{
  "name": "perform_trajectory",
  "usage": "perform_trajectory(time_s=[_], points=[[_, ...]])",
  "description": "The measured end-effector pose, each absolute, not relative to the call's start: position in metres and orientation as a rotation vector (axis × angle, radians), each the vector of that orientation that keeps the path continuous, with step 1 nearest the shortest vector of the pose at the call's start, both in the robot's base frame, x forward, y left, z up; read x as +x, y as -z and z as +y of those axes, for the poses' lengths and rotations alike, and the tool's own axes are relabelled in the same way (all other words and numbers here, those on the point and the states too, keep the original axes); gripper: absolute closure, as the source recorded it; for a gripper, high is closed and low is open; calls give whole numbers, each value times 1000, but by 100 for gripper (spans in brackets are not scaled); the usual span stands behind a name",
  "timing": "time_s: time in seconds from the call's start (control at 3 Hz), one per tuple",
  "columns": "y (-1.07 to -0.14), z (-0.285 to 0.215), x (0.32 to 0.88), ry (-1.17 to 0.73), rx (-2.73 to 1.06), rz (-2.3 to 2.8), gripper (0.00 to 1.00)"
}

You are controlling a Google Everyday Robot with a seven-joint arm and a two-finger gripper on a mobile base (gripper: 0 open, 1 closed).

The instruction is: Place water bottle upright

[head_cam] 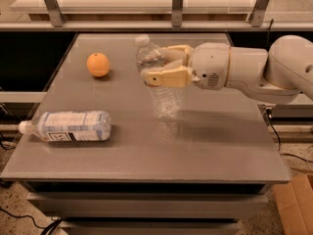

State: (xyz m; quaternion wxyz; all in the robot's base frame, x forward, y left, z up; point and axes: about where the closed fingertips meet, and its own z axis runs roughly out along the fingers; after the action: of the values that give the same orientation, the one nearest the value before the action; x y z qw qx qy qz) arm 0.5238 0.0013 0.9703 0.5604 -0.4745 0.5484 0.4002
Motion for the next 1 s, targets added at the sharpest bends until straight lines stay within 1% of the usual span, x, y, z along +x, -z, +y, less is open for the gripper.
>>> perform_trajectory(time_s=[1.0], points=[[-968, 7, 524, -999, -1049, 1205, 100]])
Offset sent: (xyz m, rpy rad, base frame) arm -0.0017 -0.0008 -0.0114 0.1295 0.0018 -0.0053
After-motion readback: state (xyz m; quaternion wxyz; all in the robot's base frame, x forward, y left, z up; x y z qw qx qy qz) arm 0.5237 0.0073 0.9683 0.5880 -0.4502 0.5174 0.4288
